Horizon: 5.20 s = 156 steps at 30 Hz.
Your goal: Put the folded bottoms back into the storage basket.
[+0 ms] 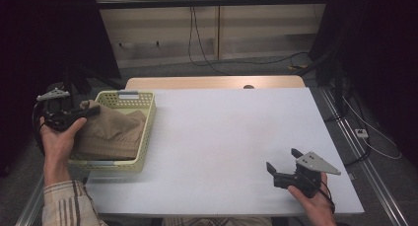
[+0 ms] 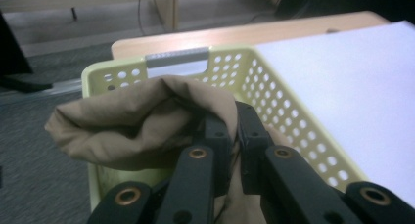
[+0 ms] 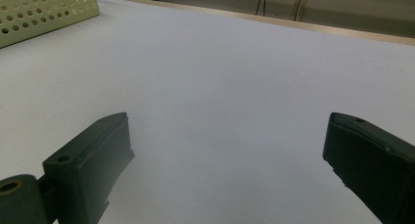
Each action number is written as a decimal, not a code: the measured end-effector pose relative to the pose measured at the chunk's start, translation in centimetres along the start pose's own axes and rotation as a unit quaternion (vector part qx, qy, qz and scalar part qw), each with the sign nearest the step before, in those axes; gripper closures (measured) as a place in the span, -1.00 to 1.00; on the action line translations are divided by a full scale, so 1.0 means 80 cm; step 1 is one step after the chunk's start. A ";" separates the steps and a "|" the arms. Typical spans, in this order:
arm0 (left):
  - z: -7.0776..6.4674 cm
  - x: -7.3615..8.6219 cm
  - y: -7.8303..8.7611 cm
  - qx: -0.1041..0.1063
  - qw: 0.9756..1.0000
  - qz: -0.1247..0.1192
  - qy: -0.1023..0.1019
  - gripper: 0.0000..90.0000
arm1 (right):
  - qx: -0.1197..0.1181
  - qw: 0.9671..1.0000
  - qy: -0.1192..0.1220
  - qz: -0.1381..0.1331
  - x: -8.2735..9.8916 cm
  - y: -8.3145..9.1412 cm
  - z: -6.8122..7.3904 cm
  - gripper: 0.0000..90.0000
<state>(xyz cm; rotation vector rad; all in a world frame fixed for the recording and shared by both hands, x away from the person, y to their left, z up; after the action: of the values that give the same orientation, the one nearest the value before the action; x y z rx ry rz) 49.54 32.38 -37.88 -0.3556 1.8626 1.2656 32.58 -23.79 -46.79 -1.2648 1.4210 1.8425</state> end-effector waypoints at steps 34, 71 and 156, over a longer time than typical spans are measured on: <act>0.047 0.039 -0.022 -0.058 0.994 0.072 0.055 0.91 | 0.003 1.000 0.000 -0.005 -0.002 0.002 -0.002 -0.91; 0.057 0.058 -0.067 -0.092 0.985 0.135 0.057 0.89 | 0.000 1.000 0.000 -0.002 -0.001 0.001 0.001 -0.91; 0.038 0.062 -0.107 -0.076 0.982 0.166 0.050 0.08 | 0.002 1.000 -0.001 0.000 0.000 0.002 -0.001 -0.90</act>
<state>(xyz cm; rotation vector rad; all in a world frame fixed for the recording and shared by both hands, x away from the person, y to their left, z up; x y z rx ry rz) 53.35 32.18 -47.51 -0.1949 1.9724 1.6474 32.49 -23.91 -46.75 -1.2609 1.4223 1.8399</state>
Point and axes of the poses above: each handheld gripper's, and its own axes: y roughly backward along the jaws, x roughly out of its underside, z roughly to its left, the point moved 8 cm from there along -y, roughly forward along the jaws, and after that the axes turned 4 degrees about z, right-handed, at the moved point
